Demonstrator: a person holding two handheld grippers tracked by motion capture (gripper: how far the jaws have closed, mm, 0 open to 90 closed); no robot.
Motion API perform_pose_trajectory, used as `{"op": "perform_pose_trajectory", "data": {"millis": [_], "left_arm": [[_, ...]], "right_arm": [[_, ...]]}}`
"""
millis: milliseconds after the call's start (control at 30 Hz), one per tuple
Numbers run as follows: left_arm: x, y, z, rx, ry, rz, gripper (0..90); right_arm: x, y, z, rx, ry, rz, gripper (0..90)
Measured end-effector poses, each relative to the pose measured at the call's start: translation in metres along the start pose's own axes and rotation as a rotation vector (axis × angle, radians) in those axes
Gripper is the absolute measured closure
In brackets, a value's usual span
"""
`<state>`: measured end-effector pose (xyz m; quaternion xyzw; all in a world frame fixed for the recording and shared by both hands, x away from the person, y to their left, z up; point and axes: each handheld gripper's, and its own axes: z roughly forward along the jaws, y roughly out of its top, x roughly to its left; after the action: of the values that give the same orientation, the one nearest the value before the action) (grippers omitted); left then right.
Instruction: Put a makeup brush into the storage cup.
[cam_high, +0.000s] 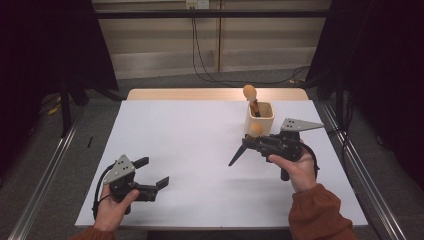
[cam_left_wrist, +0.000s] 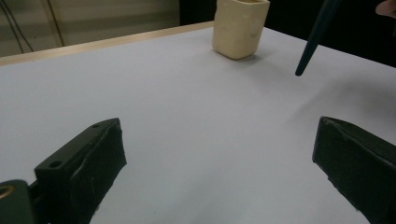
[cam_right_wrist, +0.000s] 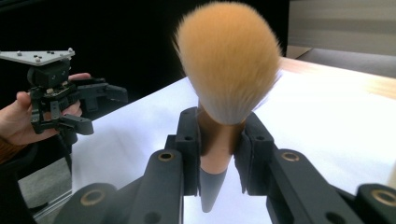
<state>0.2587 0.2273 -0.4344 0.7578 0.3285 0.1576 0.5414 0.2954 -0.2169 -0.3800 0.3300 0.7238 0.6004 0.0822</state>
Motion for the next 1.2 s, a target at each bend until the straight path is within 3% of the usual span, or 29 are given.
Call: {"op": "perform_pose_trajectory", "data": {"millis": [133, 200, 300, 367, 533, 800, 1200], "left_arm": [[0.003, -0.003, -0.003, -0.020, 0.041, -0.001, 2.2], [0.003, -0.004, -0.005, -0.047, 0.023, -0.027, 2.3], [0.002, -0.003, -0.007, -0.048, 0.027, -0.009, 2.3], [0.002, -0.004, -0.007, -0.060, 0.019, -0.039, 2.3], [0.002, -0.003, -0.010, -0.075, 0.037, -0.024, 2.7], [0.005, -0.007, -0.009, -0.064, 0.069, -0.037, 2.6], [0.004, -0.007, -0.010, -0.059, 0.075, -0.007, 2.6]], "right_arm": [[-0.002, 0.005, -0.006, -0.009, -0.021, -0.006, 73.4], [-0.004, 0.007, -0.008, -0.011, -0.029, -0.011, 73.4], [-0.009, 0.011, -0.012, -0.016, -0.047, -0.014, 73.4], [-0.012, 0.015, -0.014, -0.014, -0.064, -0.019, 73.4], [-0.019, 0.024, -0.019, -0.019, -0.097, -0.029, 73.4], [-0.032, 0.037, -0.031, -0.044, -0.153, -0.043, 73.4], [-0.046, 0.065, -0.044, -0.080, -0.220, -0.063, 73.4]]}}
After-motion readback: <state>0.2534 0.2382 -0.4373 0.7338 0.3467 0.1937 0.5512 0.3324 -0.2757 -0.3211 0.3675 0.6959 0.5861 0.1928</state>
